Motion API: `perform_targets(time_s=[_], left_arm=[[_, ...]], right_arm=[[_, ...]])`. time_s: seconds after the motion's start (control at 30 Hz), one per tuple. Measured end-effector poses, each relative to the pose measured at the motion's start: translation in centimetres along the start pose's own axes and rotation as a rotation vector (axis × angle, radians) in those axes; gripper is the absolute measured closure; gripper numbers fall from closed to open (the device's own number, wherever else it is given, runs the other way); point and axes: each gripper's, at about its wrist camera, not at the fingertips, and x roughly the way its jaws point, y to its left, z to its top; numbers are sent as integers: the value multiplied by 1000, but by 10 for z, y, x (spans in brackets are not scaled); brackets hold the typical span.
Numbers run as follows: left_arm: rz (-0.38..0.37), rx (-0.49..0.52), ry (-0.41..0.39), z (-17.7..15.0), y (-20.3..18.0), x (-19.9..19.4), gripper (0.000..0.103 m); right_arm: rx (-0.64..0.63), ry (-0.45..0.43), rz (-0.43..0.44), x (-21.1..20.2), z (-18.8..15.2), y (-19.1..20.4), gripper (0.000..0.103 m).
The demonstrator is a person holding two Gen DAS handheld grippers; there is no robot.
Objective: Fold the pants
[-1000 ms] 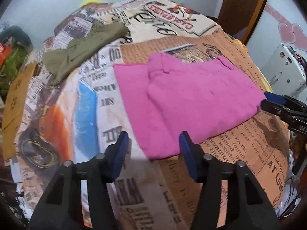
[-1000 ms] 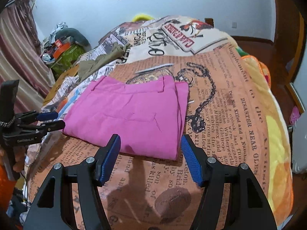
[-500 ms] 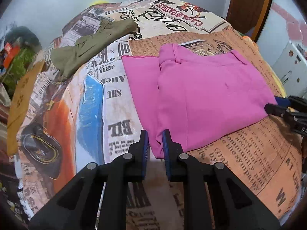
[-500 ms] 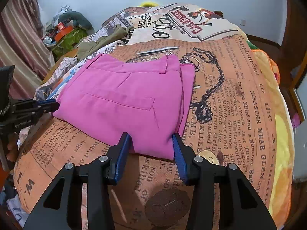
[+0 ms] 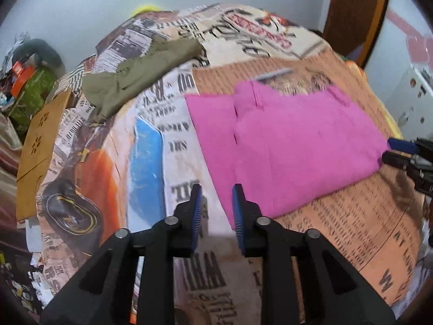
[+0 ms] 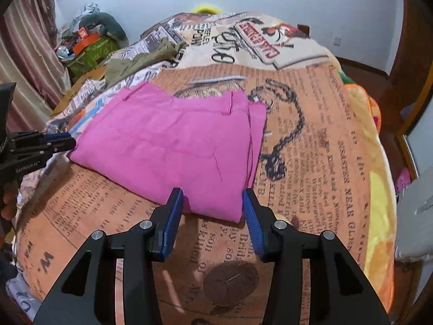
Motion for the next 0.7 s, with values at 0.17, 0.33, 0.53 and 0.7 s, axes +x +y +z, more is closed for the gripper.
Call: perform_targets(time_s=[0.17, 0.33, 0.53, 0.7], left_arm=[[9, -43, -73, 21, 9, -11, 31], [-6, -54, -71, 40, 9, -1, 23], [-24, -59, 1, 42, 6, 34, 23], [-113, -128, 33, 38, 15, 49, 23]], right_arm=[[17, -51, 19, -8, 18, -2, 54], [11, -85, 12, -5, 33, -2, 41], [59, -29, 25, 24, 39, -17, 41], [101, 13, 53, 42, 35, -31, 41]])
